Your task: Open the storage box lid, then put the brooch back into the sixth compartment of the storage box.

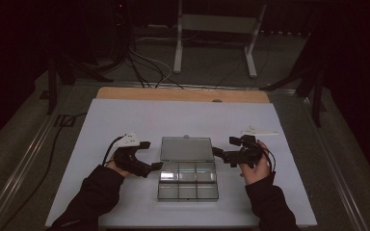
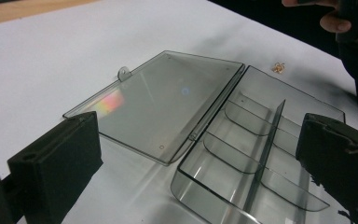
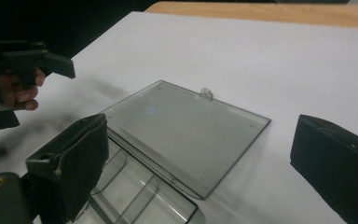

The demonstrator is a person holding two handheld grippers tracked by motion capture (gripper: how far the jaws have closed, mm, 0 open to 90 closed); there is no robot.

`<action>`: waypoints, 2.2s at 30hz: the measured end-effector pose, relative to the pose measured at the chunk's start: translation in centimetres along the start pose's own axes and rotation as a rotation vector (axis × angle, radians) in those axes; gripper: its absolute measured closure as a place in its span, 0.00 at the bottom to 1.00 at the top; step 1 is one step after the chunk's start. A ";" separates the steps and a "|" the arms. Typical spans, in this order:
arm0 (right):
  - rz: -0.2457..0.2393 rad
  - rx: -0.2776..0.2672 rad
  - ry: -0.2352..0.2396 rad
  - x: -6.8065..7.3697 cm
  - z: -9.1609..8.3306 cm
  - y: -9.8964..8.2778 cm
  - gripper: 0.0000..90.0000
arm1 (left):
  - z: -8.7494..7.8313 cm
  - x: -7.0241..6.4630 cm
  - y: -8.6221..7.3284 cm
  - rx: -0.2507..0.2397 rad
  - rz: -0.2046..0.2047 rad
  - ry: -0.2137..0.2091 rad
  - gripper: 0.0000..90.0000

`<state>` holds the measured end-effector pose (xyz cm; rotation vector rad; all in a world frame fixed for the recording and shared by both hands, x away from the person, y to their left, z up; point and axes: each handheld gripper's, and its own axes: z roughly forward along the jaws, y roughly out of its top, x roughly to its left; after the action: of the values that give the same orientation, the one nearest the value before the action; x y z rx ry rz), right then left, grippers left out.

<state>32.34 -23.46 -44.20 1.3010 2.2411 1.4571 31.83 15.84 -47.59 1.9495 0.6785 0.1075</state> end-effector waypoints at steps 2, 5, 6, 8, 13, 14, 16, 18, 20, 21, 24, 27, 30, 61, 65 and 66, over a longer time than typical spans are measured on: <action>-0.005 0.001 -0.007 -0.2 -0.5 0.0 0.04 | -0.3 0.0 -0.3 -0.005 0.001 0.010 0.02; -0.002 0.003 -0.009 -0.5 -1.1 -0.1 0.04 | -0.6 0.0 -0.6 -0.005 0.004 0.018 0.02; -0.001 -0.002 -0.008 -0.7 -1.3 -0.3 0.04 | -0.7 0.0 -0.7 -0.009 0.001 0.015 0.02; 0.011 -0.004 -0.006 -1.0 -1.6 -0.5 0.04 | -0.9 -0.1 -0.8 -0.003 0.001 0.014 0.02; 0.017 -0.014 -0.012 -1.6 -2.6 -1.4 0.04 | -1.2 -0.4 -1.3 0.005 0.001 0.012 0.02; 0.019 -0.017 -0.016 -1.7 -2.9 -1.5 0.05 | -1.2 -0.4 -1.4 0.008 0.001 0.010 0.02; 0.022 -0.018 -0.014 -1.9 -3.3 -1.8 0.05 | -1.3 -0.4 -1.5 0.002 -0.002 0.013 0.02; 0.020 -0.018 -0.016 -2.2 -3.7 -2.0 0.05 | -1.3 -0.4 -1.6 0.002 -0.002 0.018 0.02; 0.022 -0.014 -0.016 -2.6 -4.1 -2.3 0.05 | -1.3 -0.3 -1.6 -0.011 0.000 0.015 0.02; 0.029 -0.022 -0.005 -2.8 -4.4 -2.4 0.05 | -1.3 -0.3 -1.6 -0.016 0.000 0.019 0.02; 0.034 -0.026 0.002 -3.2 -5.1 -3.0 0.04 | -1.2 -0.1 -1.6 -0.030 0.000 0.024 0.02; 0.034 -0.027 0.001 -3.5 -5.7 -3.5 0.03 | -1.2 -0.1 -1.7 -0.027 0.005 0.033 0.02; 0.036 -0.033 -0.007 -3.8 -6.2 -4.0 0.02 | -1.1 -0.1 -1.8 -0.022 0.003 0.036 0.02; 0.180 0.100 -0.161 -4.5 -6.6 -8.1 0.32 | -1.0 -0.4 -2.0 -0.015 0.015 0.030 0.02; 0.213 0.121 -0.182 -4.2 -6.5 -8.2 0.46 | -1.1 -0.3 -2.0 -0.017 0.012 0.030 0.02; 0.218 0.132 -0.182 -4.2 -6.4 -8.3 0.47 | -1.1 -0.3 -2.0 -0.019 0.011 0.030 0.02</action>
<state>26.59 -32.00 -48.89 1.6911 2.1639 1.2123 30.35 17.15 -48.73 1.9371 0.6837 0.1495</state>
